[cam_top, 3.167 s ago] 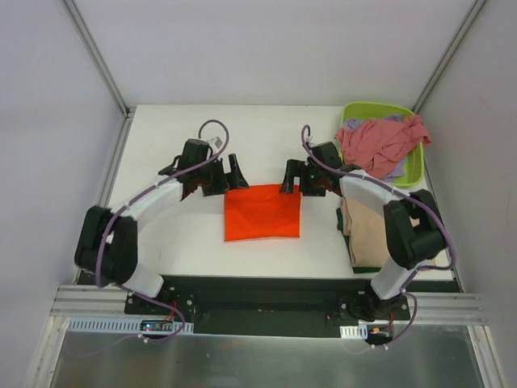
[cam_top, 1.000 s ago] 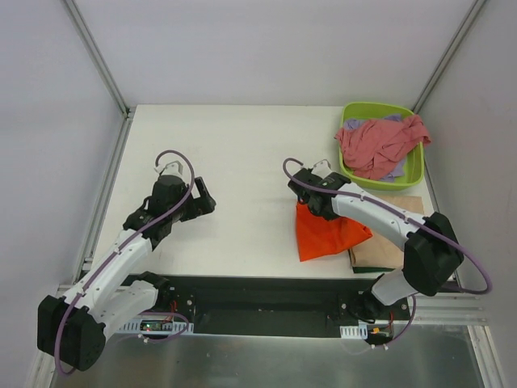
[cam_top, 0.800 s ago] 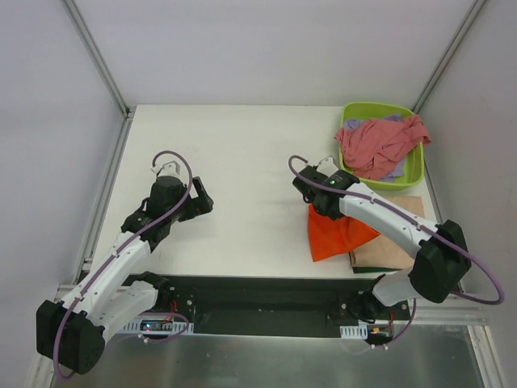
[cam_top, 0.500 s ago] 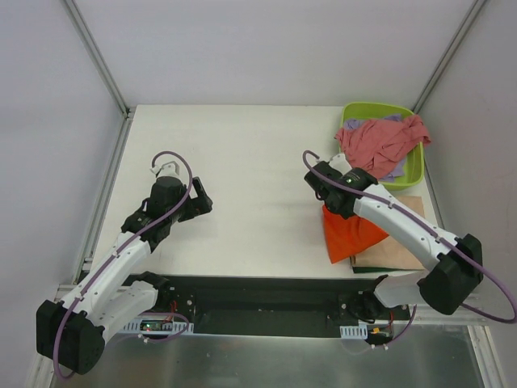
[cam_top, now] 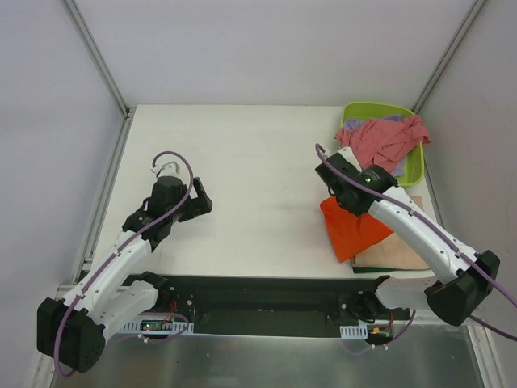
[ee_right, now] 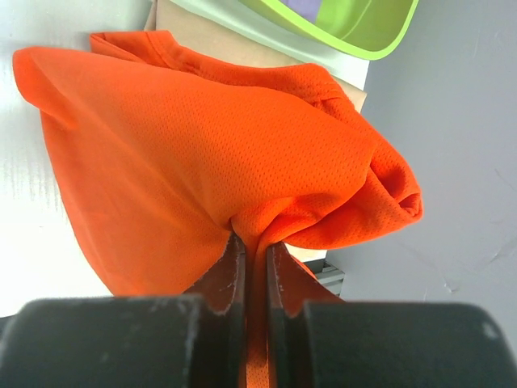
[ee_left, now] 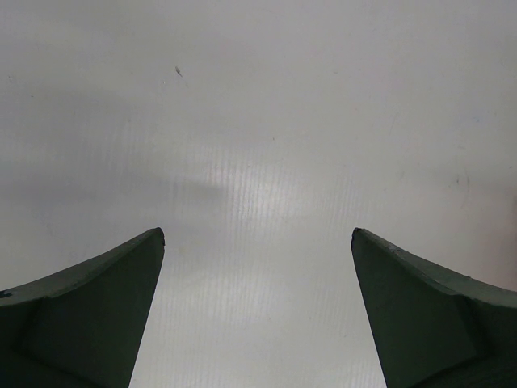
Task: Fold and stack the t-shirts
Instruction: Put the neatly folded tshirt into the corner of the board with the right arm
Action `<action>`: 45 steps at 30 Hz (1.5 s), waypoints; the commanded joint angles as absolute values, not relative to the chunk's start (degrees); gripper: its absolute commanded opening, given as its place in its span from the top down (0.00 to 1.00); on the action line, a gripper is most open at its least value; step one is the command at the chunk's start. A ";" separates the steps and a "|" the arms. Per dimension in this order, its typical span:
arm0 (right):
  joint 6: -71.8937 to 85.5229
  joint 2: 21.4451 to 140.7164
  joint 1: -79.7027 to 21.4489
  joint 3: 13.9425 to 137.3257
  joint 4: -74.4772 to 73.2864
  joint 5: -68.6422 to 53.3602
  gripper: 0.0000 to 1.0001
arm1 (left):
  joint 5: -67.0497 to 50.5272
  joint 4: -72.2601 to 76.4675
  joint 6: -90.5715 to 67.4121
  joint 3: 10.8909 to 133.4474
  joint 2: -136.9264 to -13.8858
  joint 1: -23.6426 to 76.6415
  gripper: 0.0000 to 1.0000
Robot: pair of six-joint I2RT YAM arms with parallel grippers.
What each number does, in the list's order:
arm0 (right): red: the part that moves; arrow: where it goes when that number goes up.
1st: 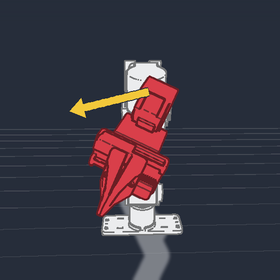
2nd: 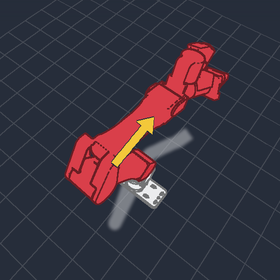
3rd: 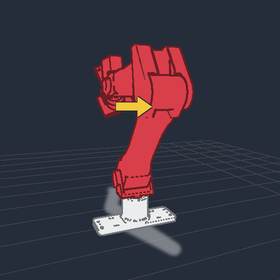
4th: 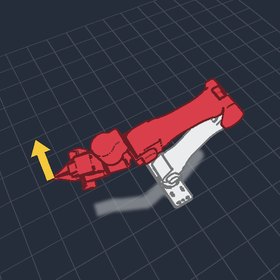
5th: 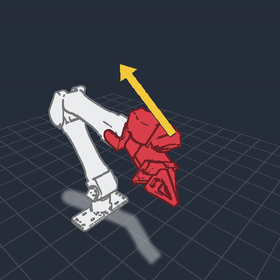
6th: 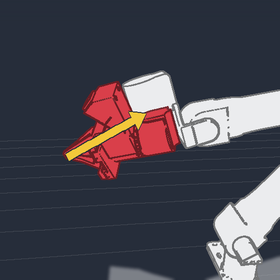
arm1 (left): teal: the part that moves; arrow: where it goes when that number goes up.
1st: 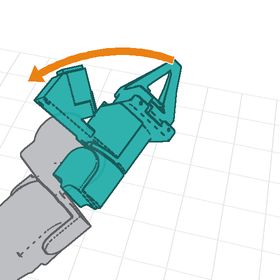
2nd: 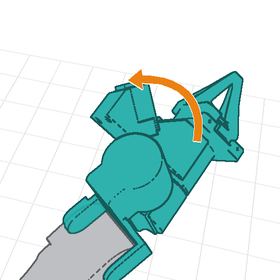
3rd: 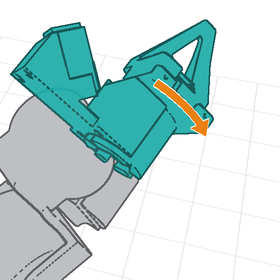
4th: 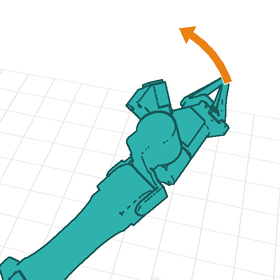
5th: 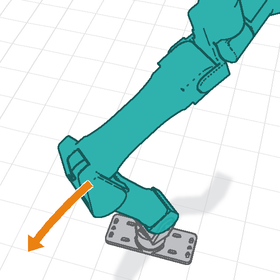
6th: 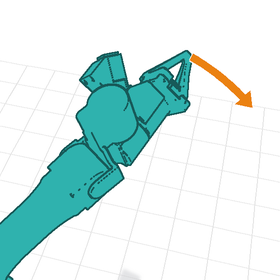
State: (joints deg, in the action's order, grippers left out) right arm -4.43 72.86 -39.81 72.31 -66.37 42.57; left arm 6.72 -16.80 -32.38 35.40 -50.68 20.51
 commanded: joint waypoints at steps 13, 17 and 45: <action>-9.40 70.23 -32.35 81.48 -73.92 34.03 1.00 | 8.61 -17.40 -32.43 35.16 -52.03 19.86 0.01; -11.42 69.96 -28.75 79.28 -72.42 30.06 1.00 | 8.61 -17.32 -32.34 35.33 -52.73 19.86 0.01; -31.20 79.54 -0.80 67.94 -50.10 25.76 1.00 | 7.73 -17.32 -31.82 34.98 -50.37 19.86 0.01</action>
